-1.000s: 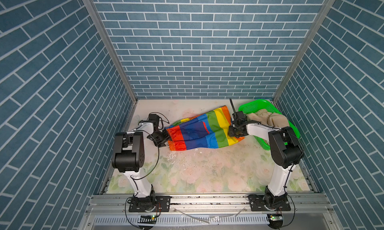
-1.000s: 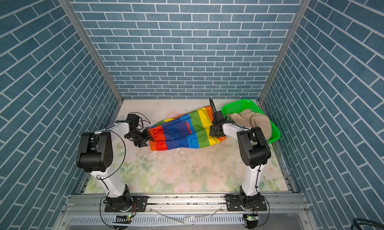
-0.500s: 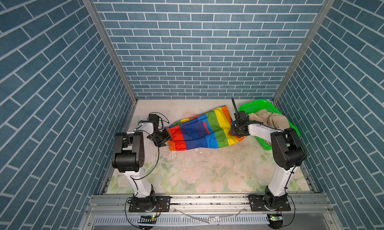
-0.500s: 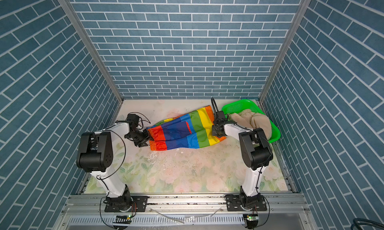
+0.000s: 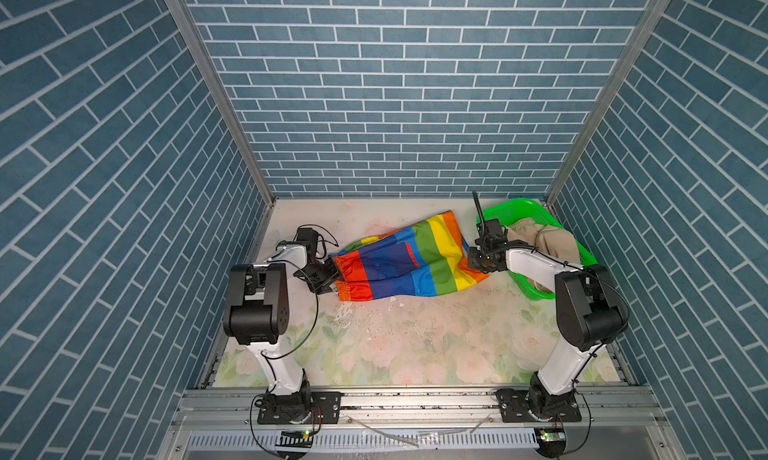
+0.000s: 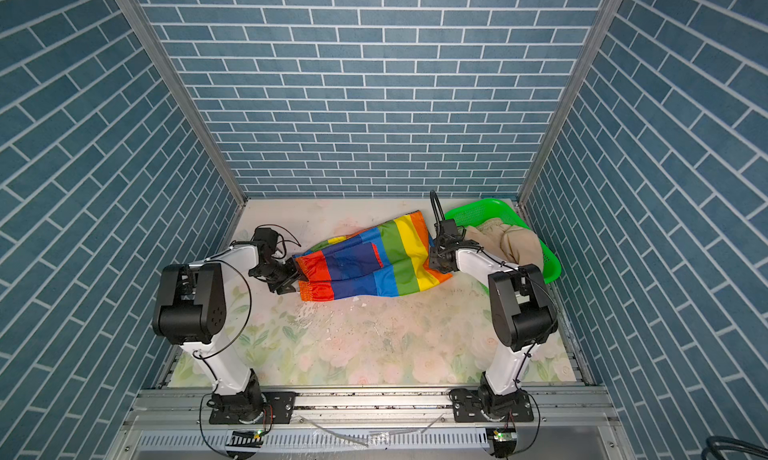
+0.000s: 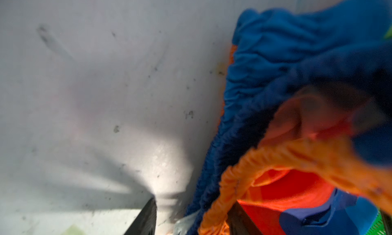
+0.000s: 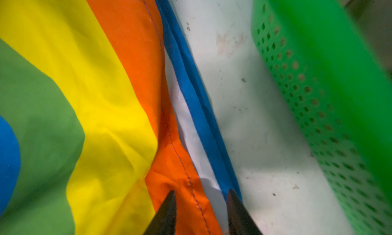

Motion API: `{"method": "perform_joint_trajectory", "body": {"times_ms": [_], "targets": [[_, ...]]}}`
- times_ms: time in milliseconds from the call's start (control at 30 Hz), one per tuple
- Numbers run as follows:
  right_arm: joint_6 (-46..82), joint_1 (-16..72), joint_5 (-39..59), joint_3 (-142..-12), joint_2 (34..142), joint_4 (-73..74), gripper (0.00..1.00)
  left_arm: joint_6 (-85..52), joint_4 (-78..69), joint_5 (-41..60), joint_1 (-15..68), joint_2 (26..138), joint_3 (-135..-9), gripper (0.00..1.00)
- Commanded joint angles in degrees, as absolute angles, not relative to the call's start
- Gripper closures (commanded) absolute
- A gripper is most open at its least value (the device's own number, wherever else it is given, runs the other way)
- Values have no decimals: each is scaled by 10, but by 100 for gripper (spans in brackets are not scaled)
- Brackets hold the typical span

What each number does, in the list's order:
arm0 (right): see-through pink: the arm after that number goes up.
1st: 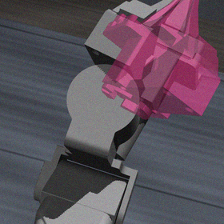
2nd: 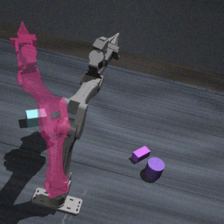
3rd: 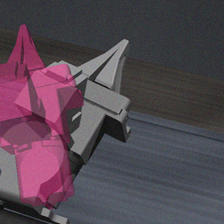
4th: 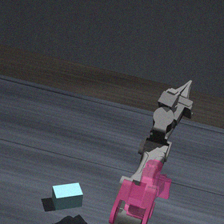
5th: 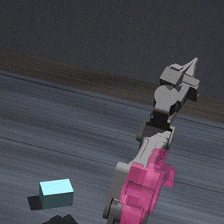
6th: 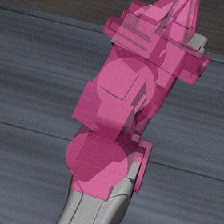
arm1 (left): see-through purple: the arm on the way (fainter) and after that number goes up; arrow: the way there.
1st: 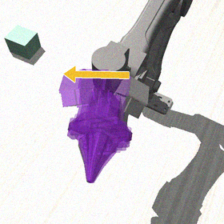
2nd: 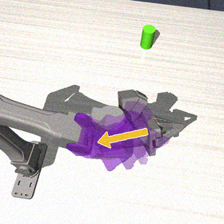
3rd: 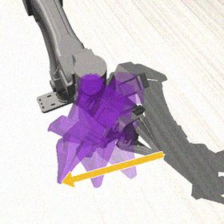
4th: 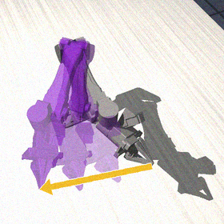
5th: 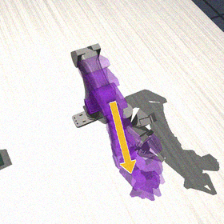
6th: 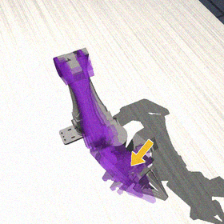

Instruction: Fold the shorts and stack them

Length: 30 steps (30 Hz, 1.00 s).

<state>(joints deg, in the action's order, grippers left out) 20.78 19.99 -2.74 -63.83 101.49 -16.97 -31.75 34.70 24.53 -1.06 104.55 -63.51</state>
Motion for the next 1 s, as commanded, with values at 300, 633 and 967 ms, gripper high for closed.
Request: {"method": "perform_joint_trajectory", "body": {"times_ms": [300, 633, 967], "targets": [[250, 203, 28, -547, 998, -186, 78, -315, 337, 218, -8, 1100, -609, 45], [269, 203, -69, -520, 932, -181, 100, -312, 336, 215, -8, 1098, -607, 45], [324, 200, -115, -467, 898, -172, 98, -310, 338, 213, -8, 1099, -610, 45]]}}
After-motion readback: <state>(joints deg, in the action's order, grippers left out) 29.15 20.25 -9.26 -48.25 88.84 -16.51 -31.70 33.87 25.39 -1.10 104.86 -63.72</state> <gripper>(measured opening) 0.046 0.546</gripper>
